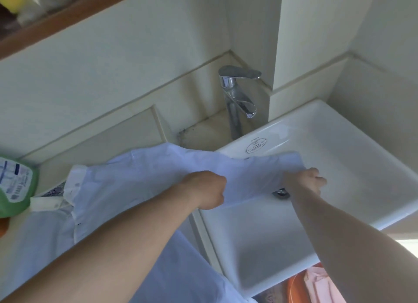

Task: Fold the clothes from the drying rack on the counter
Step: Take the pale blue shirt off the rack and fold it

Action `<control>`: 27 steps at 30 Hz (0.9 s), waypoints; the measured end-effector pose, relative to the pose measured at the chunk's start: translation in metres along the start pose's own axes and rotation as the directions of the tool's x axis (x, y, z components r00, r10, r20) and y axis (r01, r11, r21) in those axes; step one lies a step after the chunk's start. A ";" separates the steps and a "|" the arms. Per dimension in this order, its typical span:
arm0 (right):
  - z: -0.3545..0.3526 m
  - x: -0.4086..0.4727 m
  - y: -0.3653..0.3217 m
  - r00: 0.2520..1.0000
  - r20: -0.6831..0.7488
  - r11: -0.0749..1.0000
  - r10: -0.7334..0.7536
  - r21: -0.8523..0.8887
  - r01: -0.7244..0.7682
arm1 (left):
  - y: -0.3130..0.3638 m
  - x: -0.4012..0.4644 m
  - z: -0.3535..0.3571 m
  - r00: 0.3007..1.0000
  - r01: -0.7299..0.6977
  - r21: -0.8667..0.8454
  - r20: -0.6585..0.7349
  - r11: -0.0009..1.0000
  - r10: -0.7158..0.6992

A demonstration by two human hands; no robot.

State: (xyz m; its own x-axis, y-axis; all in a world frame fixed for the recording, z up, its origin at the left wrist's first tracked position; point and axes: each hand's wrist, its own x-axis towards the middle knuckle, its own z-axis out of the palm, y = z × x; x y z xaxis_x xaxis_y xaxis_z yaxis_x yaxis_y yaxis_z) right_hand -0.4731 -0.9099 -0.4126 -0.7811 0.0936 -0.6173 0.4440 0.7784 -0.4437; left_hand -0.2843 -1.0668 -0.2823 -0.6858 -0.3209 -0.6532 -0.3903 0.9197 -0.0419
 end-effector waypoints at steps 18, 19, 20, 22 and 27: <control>0.000 -0.092 -0.055 0.886 0.254 0.878 -0.389 0.394 0.272 | -0.039 -0.012 0.001 0.859 0.107 -0.646 -0.323 0.756 -0.398; 0.003 -0.108 -0.062 0.854 0.255 0.861 -0.454 0.371 0.347 | -0.047 -0.015 -0.005 0.844 0.116 -0.720 -0.292 0.684 -0.450; 0.008 -0.123 -0.068 0.819 0.263 0.838 -0.510 0.366 0.405 | -0.054 -0.018 -0.007 0.832 0.099 -0.807 -0.253 0.582 -0.493; 0.017 -0.157 -0.080 0.758 0.290 0.798 -0.584 0.377 0.470 | -0.063 -0.030 -0.012 0.820 0.023 -0.951 -0.159 0.308 -0.550; 0.047 -0.231 -0.094 0.486 0.457 0.643 -0.745 0.299 0.705 | -0.083 -0.069 -0.008 0.833 0.056 -0.995 0.090 -0.079 -0.546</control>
State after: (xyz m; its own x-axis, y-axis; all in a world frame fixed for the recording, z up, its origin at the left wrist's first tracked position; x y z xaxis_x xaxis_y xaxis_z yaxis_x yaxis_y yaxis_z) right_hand -0.3138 -1.0337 -0.2589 -0.5098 -0.8180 -0.2663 -0.1339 0.3812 -0.9147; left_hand -0.2093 -1.1227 -0.2282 -0.3030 -0.7487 -0.5896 -0.6186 -0.3162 0.7193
